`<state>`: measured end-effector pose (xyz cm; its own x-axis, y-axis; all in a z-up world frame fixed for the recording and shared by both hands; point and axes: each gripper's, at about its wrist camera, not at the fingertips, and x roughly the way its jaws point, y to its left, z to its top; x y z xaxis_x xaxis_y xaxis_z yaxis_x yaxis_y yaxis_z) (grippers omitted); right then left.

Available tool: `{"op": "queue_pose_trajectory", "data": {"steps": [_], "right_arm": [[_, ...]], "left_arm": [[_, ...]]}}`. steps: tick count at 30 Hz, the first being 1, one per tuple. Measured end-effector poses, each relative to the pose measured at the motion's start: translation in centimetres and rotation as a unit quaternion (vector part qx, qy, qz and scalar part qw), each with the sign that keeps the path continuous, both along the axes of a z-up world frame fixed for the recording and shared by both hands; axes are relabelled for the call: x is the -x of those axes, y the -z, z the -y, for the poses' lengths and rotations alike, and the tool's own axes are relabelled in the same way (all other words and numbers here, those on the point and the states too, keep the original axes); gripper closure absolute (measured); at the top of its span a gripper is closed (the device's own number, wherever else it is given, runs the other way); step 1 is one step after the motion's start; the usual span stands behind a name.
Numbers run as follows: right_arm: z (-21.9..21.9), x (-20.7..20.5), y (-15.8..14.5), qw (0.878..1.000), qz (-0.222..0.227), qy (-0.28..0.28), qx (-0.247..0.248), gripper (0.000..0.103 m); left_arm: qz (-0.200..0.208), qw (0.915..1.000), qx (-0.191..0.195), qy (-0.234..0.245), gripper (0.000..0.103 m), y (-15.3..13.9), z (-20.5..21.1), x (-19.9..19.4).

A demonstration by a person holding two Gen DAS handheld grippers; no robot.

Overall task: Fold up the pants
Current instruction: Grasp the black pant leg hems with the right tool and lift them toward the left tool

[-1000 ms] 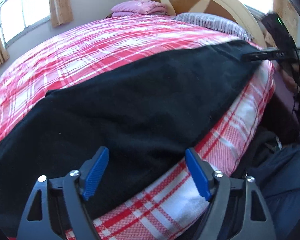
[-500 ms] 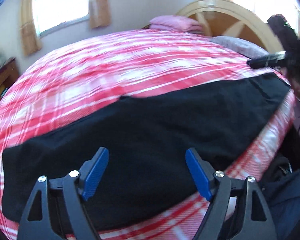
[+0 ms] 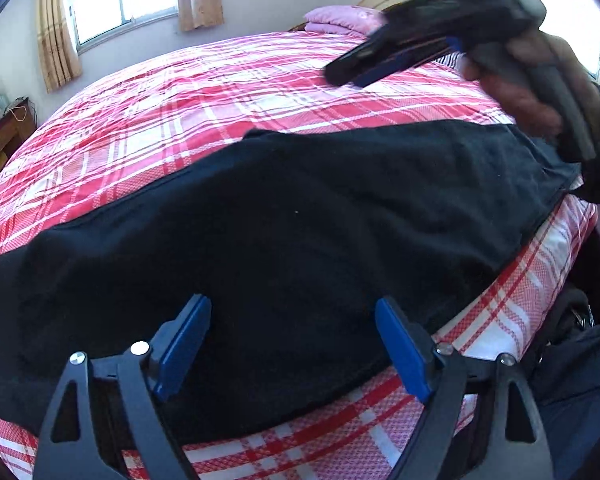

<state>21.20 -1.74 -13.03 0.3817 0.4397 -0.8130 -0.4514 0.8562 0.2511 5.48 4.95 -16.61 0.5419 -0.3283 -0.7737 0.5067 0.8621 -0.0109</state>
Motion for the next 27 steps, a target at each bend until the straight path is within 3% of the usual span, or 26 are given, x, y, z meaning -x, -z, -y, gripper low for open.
{"op": "queue_pose_trajectory", "data": {"steps": [4,11,14,15,16,18,23,27], "right_arm": [[-0.7,-2.0,1.9,0.997,-0.048,0.018,-0.065,0.046],[-2.3,-3.3,4.6,0.985,-0.121,0.019,-0.125,0.048],[-2.7,-3.7,5.5,0.976,-0.151,0.020,-0.154,0.072],[-2.7,-3.8,5.8,0.974,-0.159,0.020,-0.161,0.084],[-2.8,-3.7,5.9,0.974,-0.160,0.018,-0.159,0.092],[-2.9,-3.1,5.5,0.978,-0.144,0.020,-0.151,0.097],[-2.6,-1.7,2.4,0.983,-0.076,0.031,-0.163,0.099],[-3.8,-1.4,1.6,0.991,-0.040,0.037,-0.121,0.100]], "left_arm": [[-0.001,1.0000,0.010,0.001,0.013,0.0,-0.1,0.1],[0.001,0.9999,0.010,0.001,0.012,0.1,0.0,-0.1],[0.003,1.0000,0.007,0.001,0.011,0.2,0.1,-0.2],[0.002,1.0000,0.008,0.001,0.011,0.2,0.1,-0.2],[0.003,1.0000,0.007,0.002,0.011,0.2,0.1,-0.2],[0.002,1.0000,0.007,0.004,0.011,0.3,0.1,-0.3],[0.003,1.0000,0.004,0.008,0.011,0.3,0.1,-0.2],[0.002,0.9999,0.002,0.010,0.011,0.3,0.2,0.1]]}}
